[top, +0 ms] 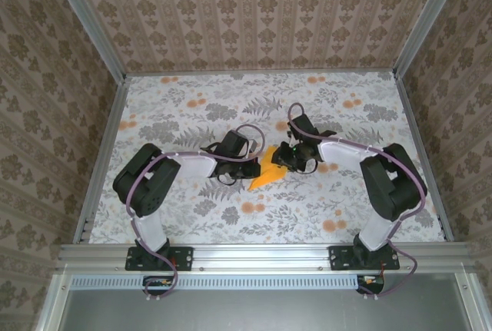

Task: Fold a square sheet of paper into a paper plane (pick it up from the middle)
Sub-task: Fourth fold the wing at the center of the table.

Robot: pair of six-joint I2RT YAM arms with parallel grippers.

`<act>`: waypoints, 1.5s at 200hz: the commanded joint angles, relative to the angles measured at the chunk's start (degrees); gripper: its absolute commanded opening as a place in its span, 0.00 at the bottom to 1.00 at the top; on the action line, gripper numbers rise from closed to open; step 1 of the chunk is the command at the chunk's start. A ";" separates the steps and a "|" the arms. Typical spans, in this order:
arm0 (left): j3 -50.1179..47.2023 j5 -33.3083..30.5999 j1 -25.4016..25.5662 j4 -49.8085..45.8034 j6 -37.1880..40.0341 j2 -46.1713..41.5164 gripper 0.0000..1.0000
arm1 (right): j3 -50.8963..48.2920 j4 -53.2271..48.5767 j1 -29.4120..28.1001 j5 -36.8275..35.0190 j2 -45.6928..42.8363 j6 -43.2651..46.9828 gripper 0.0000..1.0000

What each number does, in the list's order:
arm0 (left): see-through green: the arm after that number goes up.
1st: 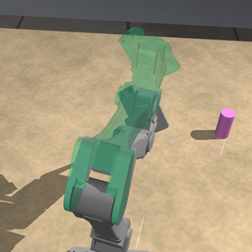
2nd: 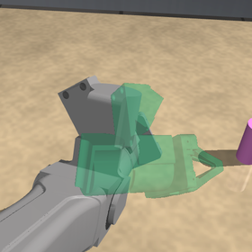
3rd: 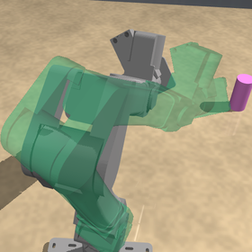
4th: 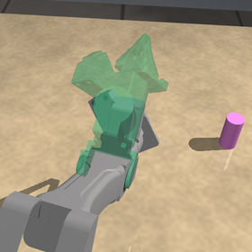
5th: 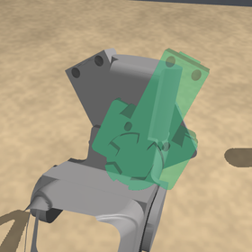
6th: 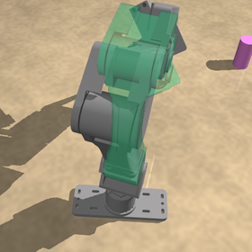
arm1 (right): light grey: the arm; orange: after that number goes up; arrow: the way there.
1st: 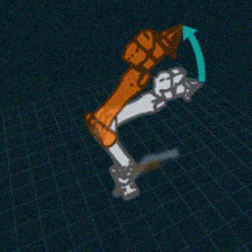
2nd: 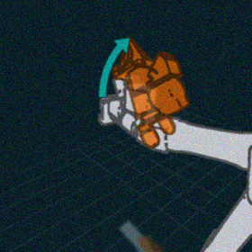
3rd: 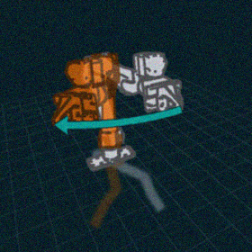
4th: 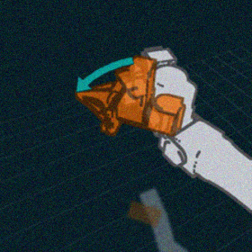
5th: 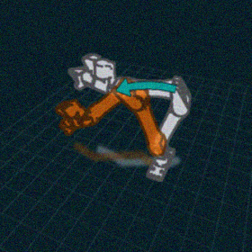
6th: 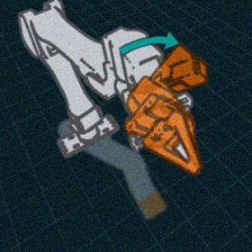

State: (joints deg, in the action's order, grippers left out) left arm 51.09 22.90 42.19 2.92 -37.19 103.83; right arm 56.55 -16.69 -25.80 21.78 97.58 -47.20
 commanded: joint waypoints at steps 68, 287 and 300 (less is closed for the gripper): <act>1.19 0.66 -0.36 -5.98 2.48 2.26 0.00 | 6.54 1.52 -1.05 5.11 7.36 4.66 0.17; -2.21 4.57 1.16 5.18 -5.32 -6.32 0.14 | 3.12 -1.09 -0.89 -5.57 9.53 1.72 0.14; -2.24 4.72 1.97 5.37 -5.48 -6.04 0.15 | 3.21 -1.17 -0.92 -5.52 9.63 1.67 0.14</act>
State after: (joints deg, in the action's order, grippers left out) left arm 50.04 26.02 42.76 5.72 -40.36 98.72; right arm 60.64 -15.59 -26.68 18.59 106.63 -44.53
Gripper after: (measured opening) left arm 0.140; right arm 0.140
